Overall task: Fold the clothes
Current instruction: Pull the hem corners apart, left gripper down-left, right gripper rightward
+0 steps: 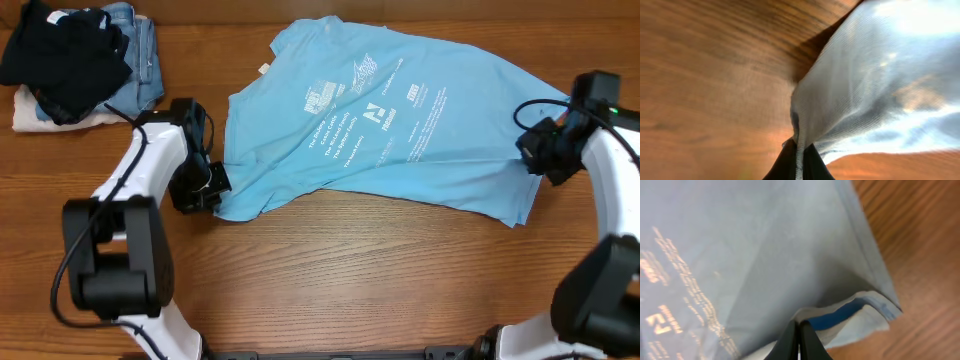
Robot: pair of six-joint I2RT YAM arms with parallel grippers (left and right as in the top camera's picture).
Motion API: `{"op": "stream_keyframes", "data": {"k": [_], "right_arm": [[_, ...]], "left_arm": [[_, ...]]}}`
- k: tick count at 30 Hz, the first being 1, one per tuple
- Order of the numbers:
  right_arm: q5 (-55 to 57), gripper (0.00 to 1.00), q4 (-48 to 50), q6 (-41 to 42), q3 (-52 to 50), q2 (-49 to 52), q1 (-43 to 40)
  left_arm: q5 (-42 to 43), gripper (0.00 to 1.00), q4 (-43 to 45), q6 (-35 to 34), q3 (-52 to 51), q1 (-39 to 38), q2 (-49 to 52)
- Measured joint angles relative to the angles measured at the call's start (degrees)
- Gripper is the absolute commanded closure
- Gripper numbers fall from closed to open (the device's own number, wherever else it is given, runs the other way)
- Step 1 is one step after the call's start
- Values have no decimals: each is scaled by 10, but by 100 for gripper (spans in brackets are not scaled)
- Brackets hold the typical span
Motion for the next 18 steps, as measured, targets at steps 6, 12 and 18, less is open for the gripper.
{"op": "stream_keyframes", "data": {"k": [6, 12, 18], "right_arm": [[21, 96, -52, 22, 0, -46, -2], [26, 96, -71, 37, 0, -47, -2], [52, 96, -72, 61, 0, -47, -2]], "left_arm": [[1, 96, -6, -10, 2, -7, -118], [3, 96, 31, -10, 8, -14, -201], [14, 96, 87, -10, 8, -26, -200]]}}
